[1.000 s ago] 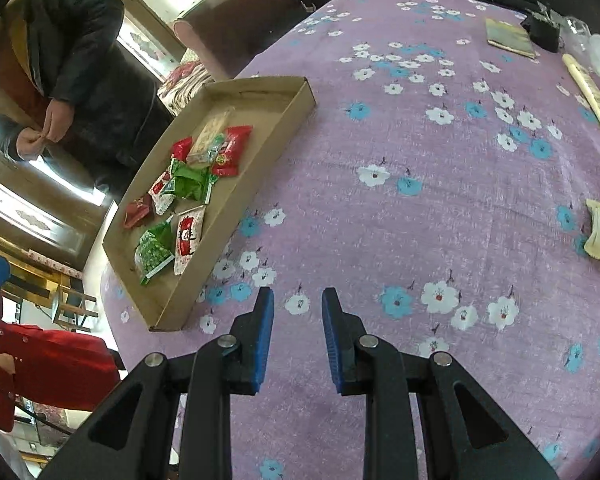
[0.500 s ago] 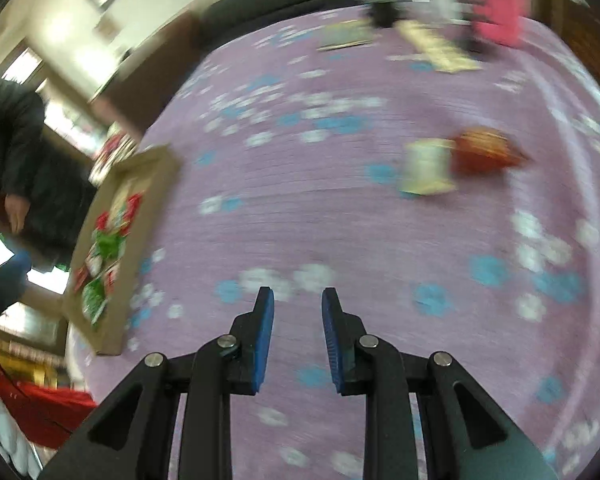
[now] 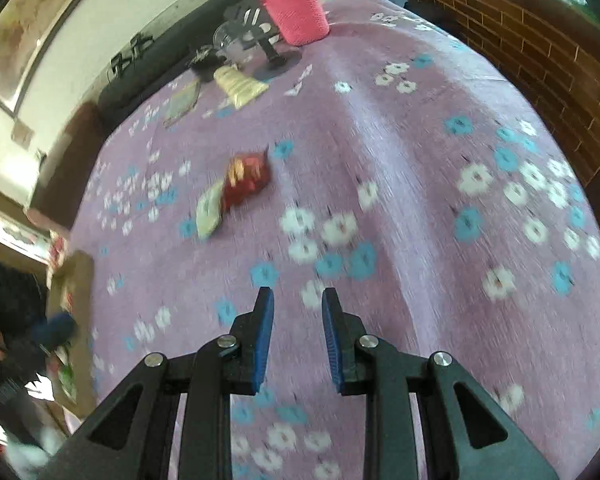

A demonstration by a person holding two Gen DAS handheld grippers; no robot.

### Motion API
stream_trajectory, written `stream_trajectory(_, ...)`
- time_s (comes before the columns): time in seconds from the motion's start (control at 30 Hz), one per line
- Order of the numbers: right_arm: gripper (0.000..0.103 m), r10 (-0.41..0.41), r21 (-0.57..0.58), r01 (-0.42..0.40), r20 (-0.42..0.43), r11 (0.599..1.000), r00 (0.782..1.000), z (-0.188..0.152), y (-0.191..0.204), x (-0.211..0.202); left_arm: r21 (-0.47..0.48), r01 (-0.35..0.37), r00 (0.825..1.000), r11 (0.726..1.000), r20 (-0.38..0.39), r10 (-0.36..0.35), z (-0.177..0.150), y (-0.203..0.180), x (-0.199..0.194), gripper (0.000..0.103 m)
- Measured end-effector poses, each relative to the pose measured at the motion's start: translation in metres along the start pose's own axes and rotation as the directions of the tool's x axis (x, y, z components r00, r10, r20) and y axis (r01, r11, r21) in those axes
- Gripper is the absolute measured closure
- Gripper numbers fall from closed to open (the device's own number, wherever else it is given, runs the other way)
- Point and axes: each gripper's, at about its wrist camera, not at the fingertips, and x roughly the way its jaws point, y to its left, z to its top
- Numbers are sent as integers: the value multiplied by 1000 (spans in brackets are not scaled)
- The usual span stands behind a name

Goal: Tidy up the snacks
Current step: 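Move both open tools back toward the remaining snacks on the tablecloth, then grasp the white cream candy with the left tool while the right tool grasps the brown WOW wrapper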

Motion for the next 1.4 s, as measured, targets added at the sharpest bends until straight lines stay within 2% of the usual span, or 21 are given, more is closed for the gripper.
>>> stream_trajectory(0.07,73,88,51,-86,-33,995,996,17,-1,18,-8,15,1000,1000,-12,-15,2,-1,11,29)
stream_trajectory(0.1,70,107,77,-103,-42,992,993,26,0,28,-12,16,1000,1000,-13,-16,4,-2,16,29)
stream_trajectory(0.3,68,134,99,-128,-52,987,990,66,17,68,-40,31,1000,999,-1,-31,18,-4,35,31)
stream_trajectory(0.53,66,108,79,-101,-77,992,991,81,32,97,-73,54,999,996,1,-54,38,-5,53,31)
stream_trajectory(0.73,67,75,40,-72,-75,997,994,90,40,102,-65,64,998,996,-14,-65,49,-13,72,31)
stream_trajectory(0.87,76,68,6,-68,-86,998,994,93,43,104,-71,94,995,993,-31,-96,54,-20,86,31)
stream_trajectory(0.93,77,78,10,-78,-91,997,993,92,40,101,-73,110,993,991,-35,-113,57,-25,92,32)
stream_trajectory(1.0,77,78,12,-78,-84,997,993,92,34,95,-72,130,990,989,-37,-133,62,-30,98,32)
stream_trajectory(1.17,77,67,-10,-67,-42,998,997,89,21,69,-30,125,991,992,-47,-126,71,-45,116,33)
stream_trajectory(1.27,77,58,-30,-59,-22,998,998,84,16,55,-2,116,992,993,-52,-116,72,-53,123,37)
stream_trajectory(1.33,77,57,-31,-58,-18,998,998,80,12,50,30,104,993,994,-63,-102,73,-60,125,45)
stream_trajectory(1.37,77,54,-34,-55,-16,998,998,77,11,48,53,82,995,995,-64,-78,73,-64,126,55)
stream_trajectory(1.4,77,52,-39,-52,-15,998,999,75,10,46,68,78,995,995,-70,-74,72,-66,127,72)
